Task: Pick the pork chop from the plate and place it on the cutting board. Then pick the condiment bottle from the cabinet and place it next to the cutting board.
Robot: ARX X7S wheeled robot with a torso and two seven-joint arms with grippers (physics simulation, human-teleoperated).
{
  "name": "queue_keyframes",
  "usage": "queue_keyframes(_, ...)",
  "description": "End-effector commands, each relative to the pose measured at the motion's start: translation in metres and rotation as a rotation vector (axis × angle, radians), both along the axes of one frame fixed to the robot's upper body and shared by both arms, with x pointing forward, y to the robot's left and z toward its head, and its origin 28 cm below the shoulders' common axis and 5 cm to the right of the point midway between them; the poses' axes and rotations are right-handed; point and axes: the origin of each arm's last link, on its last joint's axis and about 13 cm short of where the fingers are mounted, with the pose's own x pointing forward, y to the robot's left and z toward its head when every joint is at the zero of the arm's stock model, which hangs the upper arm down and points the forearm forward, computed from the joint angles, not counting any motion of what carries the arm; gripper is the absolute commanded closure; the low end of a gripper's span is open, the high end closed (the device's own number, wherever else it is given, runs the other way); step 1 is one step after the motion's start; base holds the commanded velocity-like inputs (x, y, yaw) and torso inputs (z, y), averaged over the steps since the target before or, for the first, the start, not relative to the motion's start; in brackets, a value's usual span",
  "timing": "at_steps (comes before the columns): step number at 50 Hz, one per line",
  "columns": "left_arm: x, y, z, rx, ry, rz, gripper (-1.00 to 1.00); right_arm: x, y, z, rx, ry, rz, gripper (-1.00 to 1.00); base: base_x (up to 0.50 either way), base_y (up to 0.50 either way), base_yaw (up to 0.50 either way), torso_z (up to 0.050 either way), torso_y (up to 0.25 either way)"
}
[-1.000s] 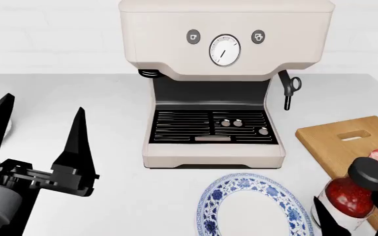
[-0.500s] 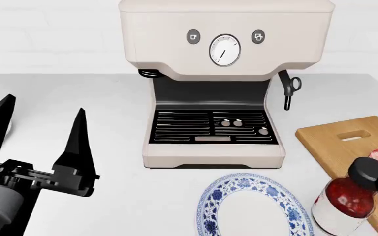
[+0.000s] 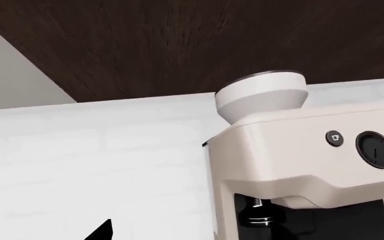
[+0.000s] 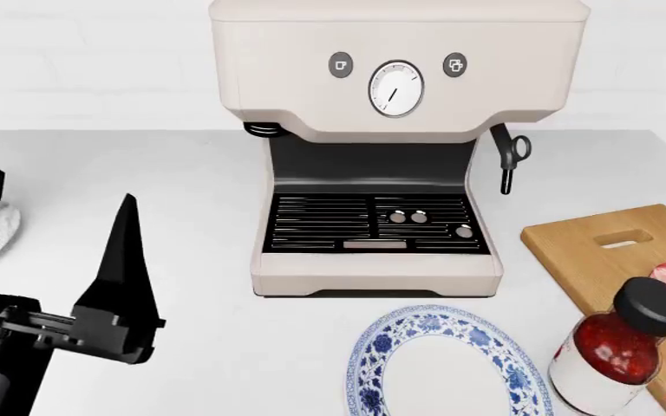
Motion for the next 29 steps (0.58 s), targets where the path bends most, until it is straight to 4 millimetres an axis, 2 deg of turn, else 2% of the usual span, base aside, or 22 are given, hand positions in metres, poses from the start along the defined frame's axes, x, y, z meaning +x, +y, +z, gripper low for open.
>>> queue_keyframes(1, -0.031, 0.002, 0.009, 0.021, -0.11, -0.003, -1.0, -0.017, 0.009, 0.011, 0.049, -0.206, 0.029, -1.0, 0.0, 0.0, 0.0, 0.0, 0.0)
queue_keyframes(11, -0.085, 0.013, 0.024, 0.01, -0.3, -0.014, -1.0, -0.019, 0.012, 0.015, 0.099, -0.29, 0.035, -1.0, 0.0, 0.0, 0.0, 0.0, 0.0)
queue_keyframes(16, -0.1, 0.024, 0.026, -0.018, -0.374, 0.012, -1.0, -0.024, 0.014, 0.016, 0.111, -0.329, 0.049, -1.0, 0.0, 0.0, 0.0, 0.0, 0.0)
queue_keyframes(23, -0.111, 0.029, 0.026, -0.03, -0.429, 0.017, -1.0, -0.028, 0.018, 0.017, 0.125, -0.373, 0.074, -1.0, 0.0, 0.0, 0.0, 0.0, 0.0)
queue_keyframes(29, -0.109, 0.026, 0.028, -0.027, -0.461, 0.023, -1.0, -0.032, 0.021, 0.017, 0.119, -0.399, 0.101, -1.0, 0.0, 0.0, 0.0, 0.0, 0.0)
